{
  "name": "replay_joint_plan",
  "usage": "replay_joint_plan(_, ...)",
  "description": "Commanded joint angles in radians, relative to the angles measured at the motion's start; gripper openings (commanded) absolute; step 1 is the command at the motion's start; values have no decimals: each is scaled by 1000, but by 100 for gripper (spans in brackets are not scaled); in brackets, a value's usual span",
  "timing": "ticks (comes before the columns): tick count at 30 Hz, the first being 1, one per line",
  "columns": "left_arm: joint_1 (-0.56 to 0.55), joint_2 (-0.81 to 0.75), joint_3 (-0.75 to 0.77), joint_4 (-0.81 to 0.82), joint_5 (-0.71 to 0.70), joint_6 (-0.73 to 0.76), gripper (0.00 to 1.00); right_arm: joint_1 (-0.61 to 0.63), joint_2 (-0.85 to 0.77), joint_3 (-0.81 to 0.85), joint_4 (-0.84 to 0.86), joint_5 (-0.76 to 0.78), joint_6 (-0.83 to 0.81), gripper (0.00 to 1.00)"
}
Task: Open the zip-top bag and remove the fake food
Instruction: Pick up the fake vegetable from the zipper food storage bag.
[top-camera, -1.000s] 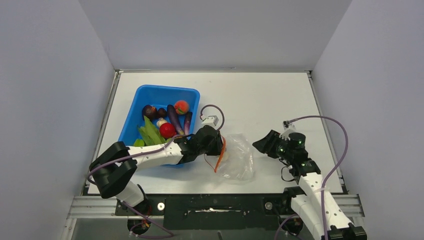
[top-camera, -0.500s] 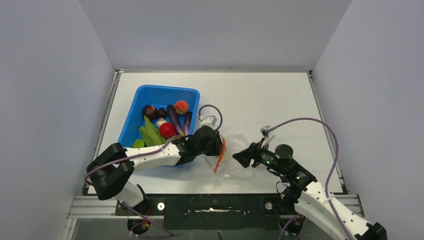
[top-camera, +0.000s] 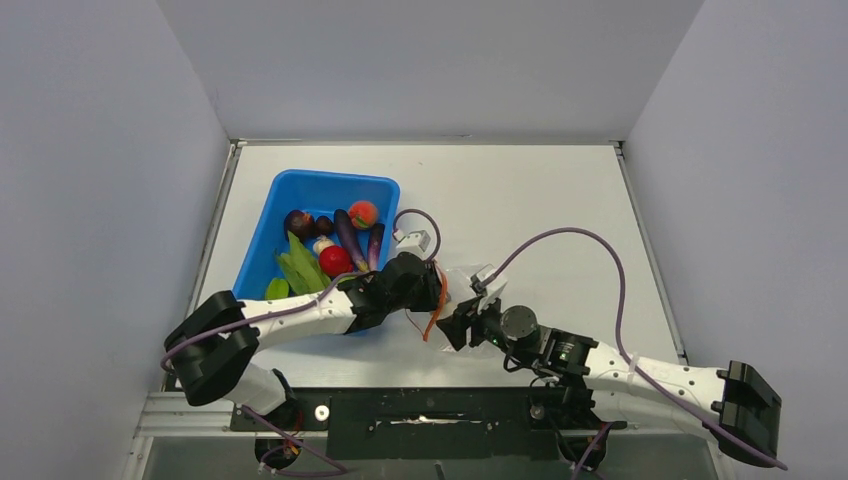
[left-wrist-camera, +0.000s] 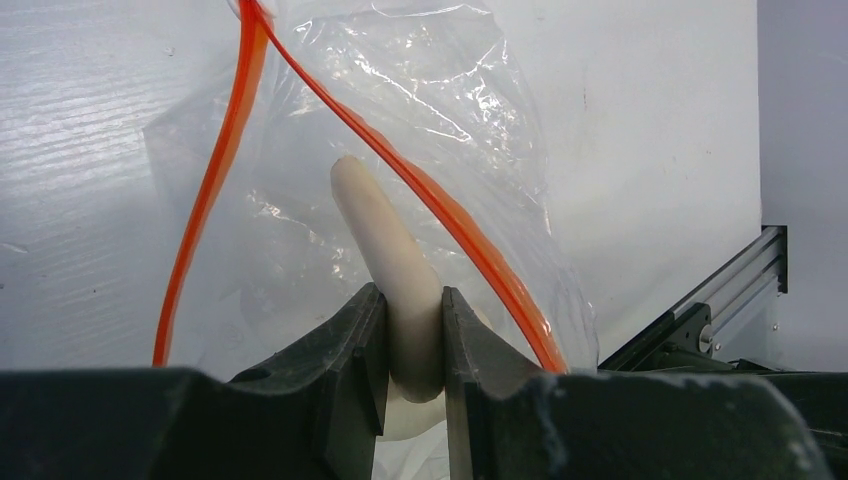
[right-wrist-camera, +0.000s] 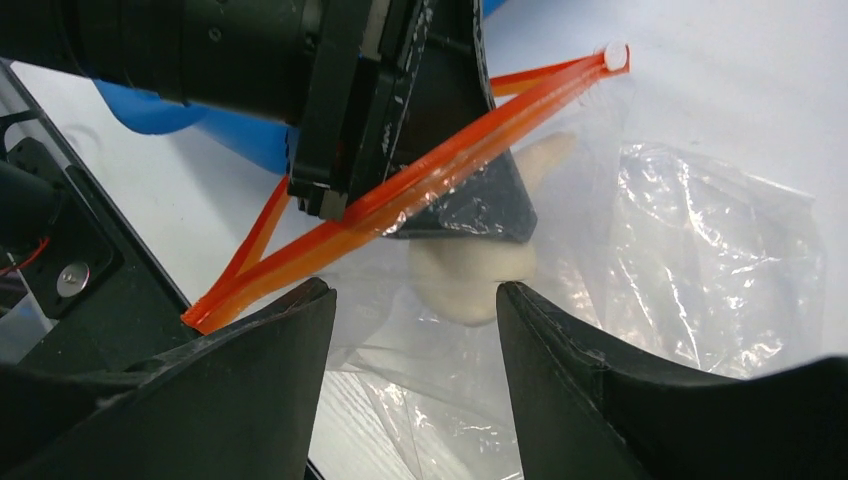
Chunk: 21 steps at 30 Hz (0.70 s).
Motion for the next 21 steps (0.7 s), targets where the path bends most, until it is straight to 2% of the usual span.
replay_joint_plan(1,4,-52,-6,54,-1,-11,1,20,17,69,105,60,-32,61)
replay_joint_plan(6,4,-63,-16,56,-10,-14,1,26,3,89,120,5,8,62)
replay_joint_plan(10,4,-70,-19,57,-12,-17,1,26,31,97,134,55,56,63)
replay_joint_plan(16,4,-80,-17,52,-18,-17,1,25,139,205,12,89,102,63)
replay_joint_plan(21,4,-89,-16,51,-22,-18,1,25,186,242,-26,86,128,62)
